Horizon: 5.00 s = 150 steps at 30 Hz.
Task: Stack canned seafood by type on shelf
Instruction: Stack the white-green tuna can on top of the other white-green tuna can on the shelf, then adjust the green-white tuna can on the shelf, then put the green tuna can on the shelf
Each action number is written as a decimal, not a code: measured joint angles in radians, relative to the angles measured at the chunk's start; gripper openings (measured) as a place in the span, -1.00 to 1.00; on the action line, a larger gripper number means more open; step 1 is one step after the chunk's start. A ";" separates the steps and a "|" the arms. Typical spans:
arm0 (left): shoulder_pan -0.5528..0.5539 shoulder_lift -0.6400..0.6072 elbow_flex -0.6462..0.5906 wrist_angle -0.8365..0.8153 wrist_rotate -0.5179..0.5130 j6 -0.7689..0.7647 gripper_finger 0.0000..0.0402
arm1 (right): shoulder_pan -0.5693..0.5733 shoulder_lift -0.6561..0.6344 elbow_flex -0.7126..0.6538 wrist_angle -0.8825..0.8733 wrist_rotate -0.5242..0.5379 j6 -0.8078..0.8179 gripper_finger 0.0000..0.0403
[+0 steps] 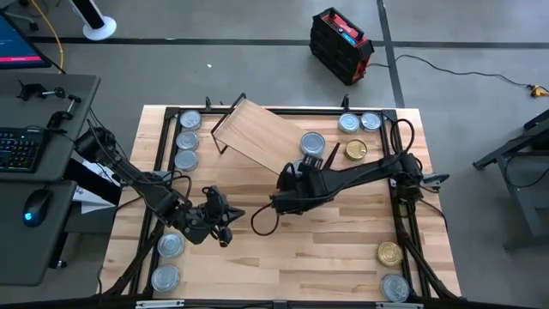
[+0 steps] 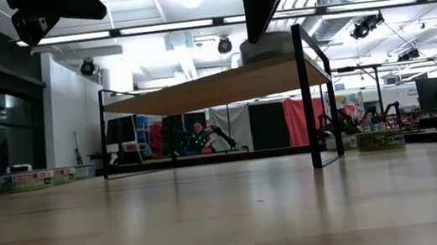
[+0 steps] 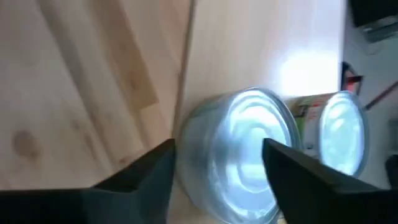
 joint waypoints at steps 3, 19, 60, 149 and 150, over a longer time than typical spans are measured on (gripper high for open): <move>0.000 0.000 0.000 0.000 0.001 -0.005 -1.00 | 0.000 -0.002 0.000 -0.001 0.000 -0.002 0.35; 0.000 0.000 0.000 0.007 0.012 -0.024 -1.00 | -0.181 -0.298 -0.006 0.104 0.103 0.058 -0.14; -0.066 0.000 0.000 0.169 0.008 -0.127 -1.00 | -0.603 -0.381 -0.462 0.553 -0.487 0.029 -1.00; -0.020 0.000 0.000 0.148 0.054 -0.043 -1.00 | -0.251 -0.615 -0.467 0.363 -0.301 0.156 -1.00; -0.018 0.000 0.000 0.148 0.065 -0.040 -1.00 | -0.239 -0.637 -0.475 0.351 -0.264 0.178 -1.00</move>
